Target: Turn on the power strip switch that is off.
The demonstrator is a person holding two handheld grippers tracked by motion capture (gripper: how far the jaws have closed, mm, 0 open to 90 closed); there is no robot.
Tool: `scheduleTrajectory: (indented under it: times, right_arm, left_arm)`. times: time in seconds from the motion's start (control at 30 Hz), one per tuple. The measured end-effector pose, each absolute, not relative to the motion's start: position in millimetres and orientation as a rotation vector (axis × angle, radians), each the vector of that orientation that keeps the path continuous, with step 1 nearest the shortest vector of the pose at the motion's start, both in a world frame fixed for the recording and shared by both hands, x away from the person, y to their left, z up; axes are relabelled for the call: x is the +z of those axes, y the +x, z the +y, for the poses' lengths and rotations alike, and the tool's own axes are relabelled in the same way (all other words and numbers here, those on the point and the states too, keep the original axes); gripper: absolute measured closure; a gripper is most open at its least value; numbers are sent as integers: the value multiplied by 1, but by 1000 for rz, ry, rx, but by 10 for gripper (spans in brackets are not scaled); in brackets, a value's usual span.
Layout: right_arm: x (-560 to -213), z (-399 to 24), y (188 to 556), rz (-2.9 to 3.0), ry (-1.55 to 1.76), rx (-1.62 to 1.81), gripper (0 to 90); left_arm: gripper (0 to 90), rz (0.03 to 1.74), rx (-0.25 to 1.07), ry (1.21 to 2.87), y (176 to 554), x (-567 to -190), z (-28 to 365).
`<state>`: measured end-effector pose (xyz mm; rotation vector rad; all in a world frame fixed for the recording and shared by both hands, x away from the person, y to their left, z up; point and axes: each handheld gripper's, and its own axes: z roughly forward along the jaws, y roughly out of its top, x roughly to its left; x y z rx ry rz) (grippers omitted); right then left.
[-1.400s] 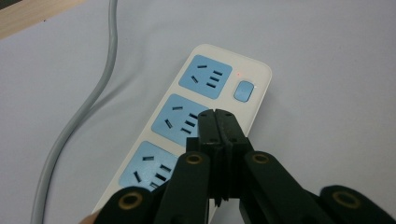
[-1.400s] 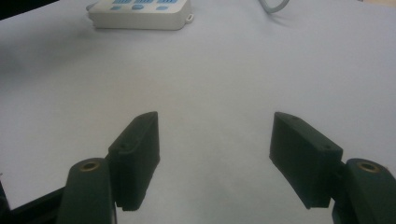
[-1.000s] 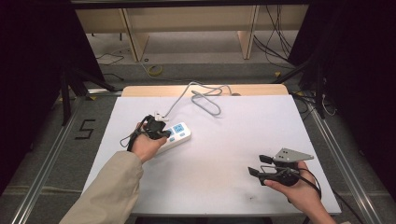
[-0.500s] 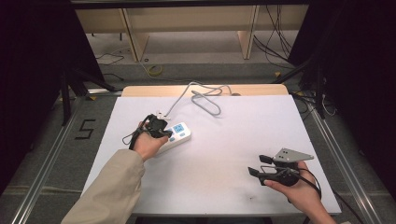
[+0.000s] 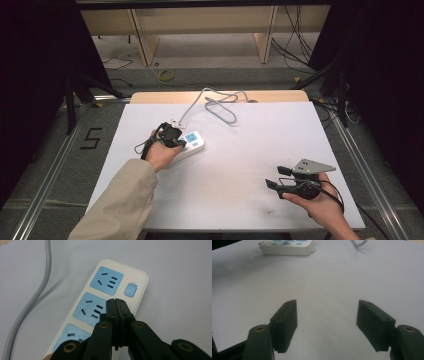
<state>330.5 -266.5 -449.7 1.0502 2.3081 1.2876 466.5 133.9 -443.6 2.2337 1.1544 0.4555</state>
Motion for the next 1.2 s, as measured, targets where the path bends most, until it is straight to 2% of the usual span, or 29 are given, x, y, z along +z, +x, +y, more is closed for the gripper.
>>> scheduleTrajectory:
  times: [1.2]
  right_arm:
    - [-450,-266,330,2312,1053,1290,335]
  left_arm:
    - [900,1186,413,2258,471,-448,133]
